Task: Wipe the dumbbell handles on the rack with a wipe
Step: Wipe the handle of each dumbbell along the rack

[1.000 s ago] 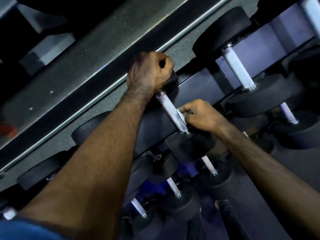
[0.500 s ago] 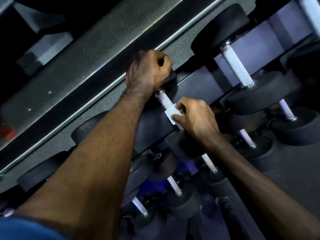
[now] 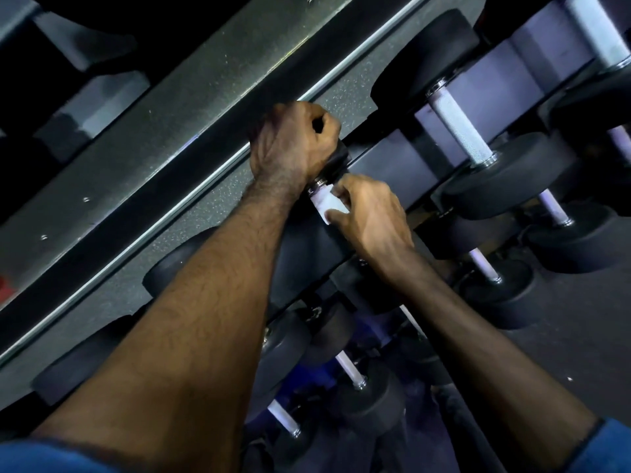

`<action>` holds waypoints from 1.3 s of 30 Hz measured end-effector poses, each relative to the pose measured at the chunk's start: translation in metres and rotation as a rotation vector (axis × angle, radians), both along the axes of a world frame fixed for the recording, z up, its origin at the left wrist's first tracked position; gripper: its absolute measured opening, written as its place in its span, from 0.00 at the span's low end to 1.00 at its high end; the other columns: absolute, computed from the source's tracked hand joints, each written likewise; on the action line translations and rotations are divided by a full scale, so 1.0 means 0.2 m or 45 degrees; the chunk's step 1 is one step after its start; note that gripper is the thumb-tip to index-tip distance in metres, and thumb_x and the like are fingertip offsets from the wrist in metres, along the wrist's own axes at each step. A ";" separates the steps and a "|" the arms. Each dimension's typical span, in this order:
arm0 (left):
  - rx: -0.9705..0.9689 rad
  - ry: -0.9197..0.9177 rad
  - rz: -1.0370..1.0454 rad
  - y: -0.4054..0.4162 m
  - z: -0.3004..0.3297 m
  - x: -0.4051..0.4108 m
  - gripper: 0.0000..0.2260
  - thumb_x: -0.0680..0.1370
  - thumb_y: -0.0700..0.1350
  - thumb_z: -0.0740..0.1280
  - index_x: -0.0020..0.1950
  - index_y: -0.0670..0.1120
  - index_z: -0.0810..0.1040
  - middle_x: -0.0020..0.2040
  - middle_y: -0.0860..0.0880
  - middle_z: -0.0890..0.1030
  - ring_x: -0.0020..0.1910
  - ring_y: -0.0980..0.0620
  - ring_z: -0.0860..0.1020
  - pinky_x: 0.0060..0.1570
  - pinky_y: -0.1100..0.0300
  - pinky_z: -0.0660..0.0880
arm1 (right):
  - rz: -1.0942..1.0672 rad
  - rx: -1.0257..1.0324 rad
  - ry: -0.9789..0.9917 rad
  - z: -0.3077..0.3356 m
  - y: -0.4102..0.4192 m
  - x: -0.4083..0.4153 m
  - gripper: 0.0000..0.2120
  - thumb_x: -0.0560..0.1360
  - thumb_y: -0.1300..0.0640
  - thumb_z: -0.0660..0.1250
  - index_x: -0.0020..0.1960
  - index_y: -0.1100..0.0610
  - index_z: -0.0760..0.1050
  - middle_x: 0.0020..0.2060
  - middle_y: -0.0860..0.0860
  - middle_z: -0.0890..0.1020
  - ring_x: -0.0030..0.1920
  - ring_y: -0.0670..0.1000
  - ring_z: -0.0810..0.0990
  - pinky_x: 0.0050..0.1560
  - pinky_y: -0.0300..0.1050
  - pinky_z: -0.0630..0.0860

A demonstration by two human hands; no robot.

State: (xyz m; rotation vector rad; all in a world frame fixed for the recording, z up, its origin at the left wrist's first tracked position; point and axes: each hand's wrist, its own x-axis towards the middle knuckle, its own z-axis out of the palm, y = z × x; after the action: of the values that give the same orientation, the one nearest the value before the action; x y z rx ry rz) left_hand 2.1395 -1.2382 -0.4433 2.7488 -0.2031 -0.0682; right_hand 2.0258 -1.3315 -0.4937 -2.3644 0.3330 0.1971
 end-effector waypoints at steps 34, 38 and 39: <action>-0.012 0.008 -0.028 0.01 0.01 -0.02 0.14 0.80 0.55 0.62 0.43 0.50 0.83 0.29 0.51 0.69 0.31 0.48 0.72 0.38 0.57 0.67 | -0.002 -0.151 0.007 -0.02 -0.04 -0.20 0.12 0.71 0.52 0.74 0.52 0.51 0.75 0.50 0.51 0.83 0.51 0.60 0.80 0.47 0.52 0.73; 0.012 -0.022 -0.025 0.01 0.02 -0.02 0.14 0.79 0.54 0.63 0.41 0.48 0.81 0.29 0.49 0.67 0.33 0.44 0.71 0.38 0.56 0.66 | -0.066 -0.104 -0.138 0.01 0.07 -0.03 0.12 0.74 0.50 0.73 0.51 0.53 0.74 0.47 0.52 0.81 0.46 0.60 0.79 0.43 0.51 0.74; 0.012 -0.025 -0.021 0.01 0.02 -0.02 0.14 0.80 0.54 0.63 0.43 0.48 0.83 0.29 0.50 0.66 0.30 0.45 0.69 0.38 0.56 0.65 | -0.076 -0.112 -0.160 0.00 0.08 -0.02 0.12 0.74 0.50 0.73 0.51 0.53 0.73 0.47 0.52 0.80 0.46 0.60 0.79 0.42 0.51 0.74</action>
State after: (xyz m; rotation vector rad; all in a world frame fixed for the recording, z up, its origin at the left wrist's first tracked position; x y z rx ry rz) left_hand 2.1353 -1.2361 -0.4401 2.7582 -0.2311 -0.0471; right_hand 2.0208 -1.3161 -0.4934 -2.4363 0.3575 0.0059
